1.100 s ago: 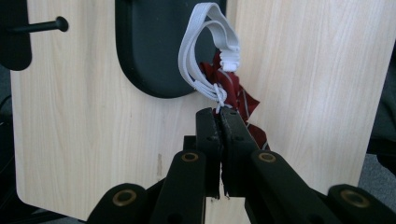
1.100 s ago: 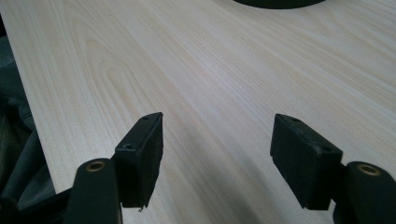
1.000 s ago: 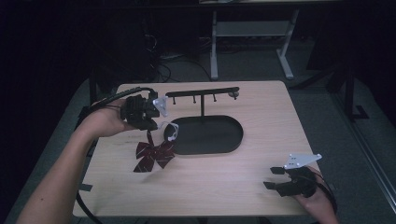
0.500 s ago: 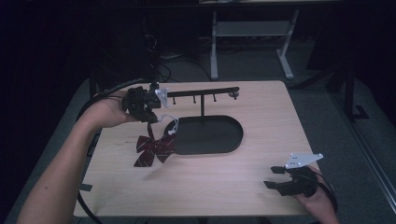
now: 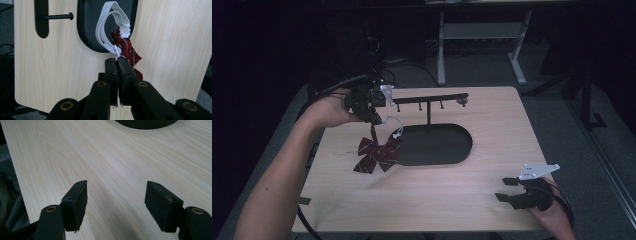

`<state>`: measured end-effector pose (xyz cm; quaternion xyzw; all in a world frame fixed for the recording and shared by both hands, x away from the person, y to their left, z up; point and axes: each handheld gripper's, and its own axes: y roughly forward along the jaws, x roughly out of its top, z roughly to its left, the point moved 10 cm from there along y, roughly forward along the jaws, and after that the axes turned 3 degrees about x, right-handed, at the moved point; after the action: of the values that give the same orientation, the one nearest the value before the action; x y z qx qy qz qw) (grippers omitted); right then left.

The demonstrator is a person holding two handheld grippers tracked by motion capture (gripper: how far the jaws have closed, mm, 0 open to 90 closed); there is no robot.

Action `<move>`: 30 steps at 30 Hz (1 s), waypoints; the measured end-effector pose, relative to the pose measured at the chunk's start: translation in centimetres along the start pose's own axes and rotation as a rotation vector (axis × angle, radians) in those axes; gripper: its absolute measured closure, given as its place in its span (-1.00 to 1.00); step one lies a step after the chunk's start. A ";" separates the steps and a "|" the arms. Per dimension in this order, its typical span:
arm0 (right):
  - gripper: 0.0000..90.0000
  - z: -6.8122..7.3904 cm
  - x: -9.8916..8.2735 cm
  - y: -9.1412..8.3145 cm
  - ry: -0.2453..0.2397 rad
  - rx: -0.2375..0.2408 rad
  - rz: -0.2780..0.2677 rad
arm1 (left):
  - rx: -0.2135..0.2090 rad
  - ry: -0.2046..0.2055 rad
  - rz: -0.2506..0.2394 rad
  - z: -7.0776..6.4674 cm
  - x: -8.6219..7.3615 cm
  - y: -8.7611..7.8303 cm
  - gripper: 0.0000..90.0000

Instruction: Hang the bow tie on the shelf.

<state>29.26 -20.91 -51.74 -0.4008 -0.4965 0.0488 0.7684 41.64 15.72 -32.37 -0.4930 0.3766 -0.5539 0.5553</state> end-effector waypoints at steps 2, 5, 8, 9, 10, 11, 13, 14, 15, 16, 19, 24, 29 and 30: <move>-0.24 0.0 0.0 0.0 0.001 0.000 -0.006 | -0.006 -0.006 -0.007 0.2 0.1 0.0 0.94; -0.24 -0.1 0.0 -0.1 0.004 -0.001 -0.004 | -0.004 -0.006 0.000 0.4 0.2 -0.1 0.94; -0.24 -0.1 0.0 -0.1 0.001 -0.001 -0.006 | 0.003 -0.002 -0.002 0.7 0.5 -0.3 0.94; -0.24 -0.1 0.0 -0.1 0.001 -0.001 -0.005 | 0.006 -0.002 -0.001 0.8 0.6 -0.3 0.94; -0.24 -0.1 0.0 -0.1 0.001 -0.001 -0.006 | 0.009 0.002 0.002 1.0 0.7 -0.4 0.94; -0.24 -0.1 0.0 -0.1 0.001 -0.001 -0.005 | 0.009 0.002 0.000 1.0 0.9 -0.5 0.94; -0.24 -0.1 0.0 -0.2 0.000 0.000 -0.006 | 0.010 0.008 0.005 1.3 1.0 -0.6 0.94; -0.24 -0.1 0.0 -0.2 0.002 -0.001 -0.007 | 0.010 0.012 0.008 1.4 1.0 -0.6 0.94; -0.24 -0.1 0.0 -0.2 0.003 0.000 -0.008 | 0.010 0.003 0.007 1.4 1.2 -0.6 0.94; -0.24 -0.1 0.0 -0.2 0.005 0.000 -0.008 | 0.014 0.009 0.009 1.6 1.2 -0.6 0.94; -0.24 -0.1 0.0 -0.2 0.004 0.001 -0.008 | 0.014 -0.002 0.012 2.0 1.4 -0.5 0.94; -0.24 -0.1 0.0 -0.2 0.004 0.003 -0.008 | 0.009 -0.005 0.019 2.5 1.6 -0.3 0.94; -0.24 -0.2 0.0 -0.2 0.001 0.003 -0.012 | 0.001 -0.020 0.021 3.1 1.9 0.1 0.94; -0.24 -0.2 0.0 -0.2 0.001 0.002 -0.012 | 0.000 -0.018 0.025 3.3 1.9 0.2 0.94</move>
<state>29.33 -21.14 -51.57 -0.3970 -0.4985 0.0446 0.7694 45.05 14.29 -31.53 -0.4932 0.3775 -0.5425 0.5655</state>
